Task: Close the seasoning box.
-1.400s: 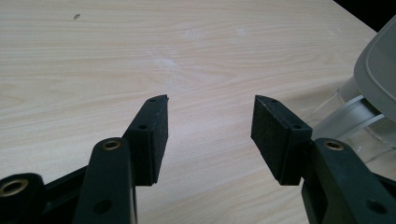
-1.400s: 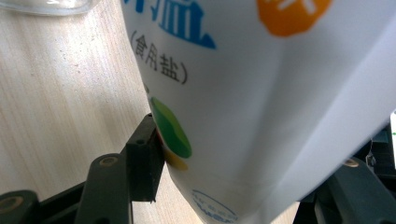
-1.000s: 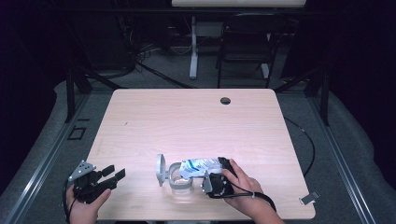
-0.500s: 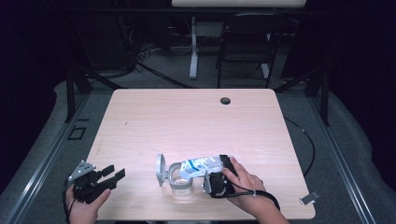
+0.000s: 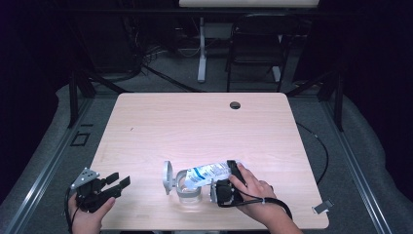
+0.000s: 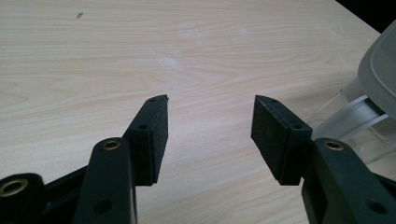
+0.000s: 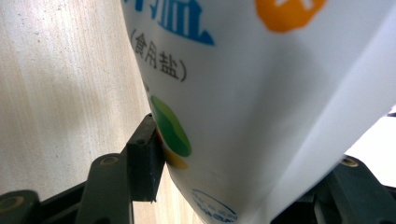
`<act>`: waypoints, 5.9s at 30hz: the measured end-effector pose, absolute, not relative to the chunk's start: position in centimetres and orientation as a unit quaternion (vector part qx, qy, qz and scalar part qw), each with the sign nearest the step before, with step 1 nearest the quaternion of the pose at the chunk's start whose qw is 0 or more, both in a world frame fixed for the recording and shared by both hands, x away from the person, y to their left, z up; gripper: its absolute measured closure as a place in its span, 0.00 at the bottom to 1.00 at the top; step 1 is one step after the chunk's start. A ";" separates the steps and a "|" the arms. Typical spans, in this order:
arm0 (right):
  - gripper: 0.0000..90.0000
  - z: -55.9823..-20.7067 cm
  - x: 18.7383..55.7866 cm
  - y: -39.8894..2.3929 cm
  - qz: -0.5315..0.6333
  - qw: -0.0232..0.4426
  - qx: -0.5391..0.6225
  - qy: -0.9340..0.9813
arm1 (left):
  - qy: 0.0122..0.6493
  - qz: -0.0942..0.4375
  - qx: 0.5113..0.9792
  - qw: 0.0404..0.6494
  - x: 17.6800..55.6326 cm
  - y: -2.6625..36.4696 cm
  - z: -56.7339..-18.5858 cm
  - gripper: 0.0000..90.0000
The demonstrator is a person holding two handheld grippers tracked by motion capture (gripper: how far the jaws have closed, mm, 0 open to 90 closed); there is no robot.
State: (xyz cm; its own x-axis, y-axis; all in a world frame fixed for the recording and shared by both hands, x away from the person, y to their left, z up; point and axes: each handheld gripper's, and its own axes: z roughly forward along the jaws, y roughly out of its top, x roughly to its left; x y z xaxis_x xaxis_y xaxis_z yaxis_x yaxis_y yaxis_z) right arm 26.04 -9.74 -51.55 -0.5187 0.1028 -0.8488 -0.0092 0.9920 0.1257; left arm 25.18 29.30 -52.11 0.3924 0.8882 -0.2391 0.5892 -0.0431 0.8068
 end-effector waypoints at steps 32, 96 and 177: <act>0.47 -51.3 26.2 -8.9 0.032 0.509 -0.022 0.860 | 0.529 0.164 0.702 0.448 25.2 29.5 -52.2 0.52; 0.47 -50.6 26.4 -8.1 -0.013 0.504 -0.055 0.862 | 0.533 0.165 0.699 0.447 25.3 29.8 -52.4 0.52; 0.48 -49.7 26.3 -7.1 -0.070 0.518 -0.101 0.847 | 0.536 0.162 0.698 0.446 25.2 30.0 -52.4 0.52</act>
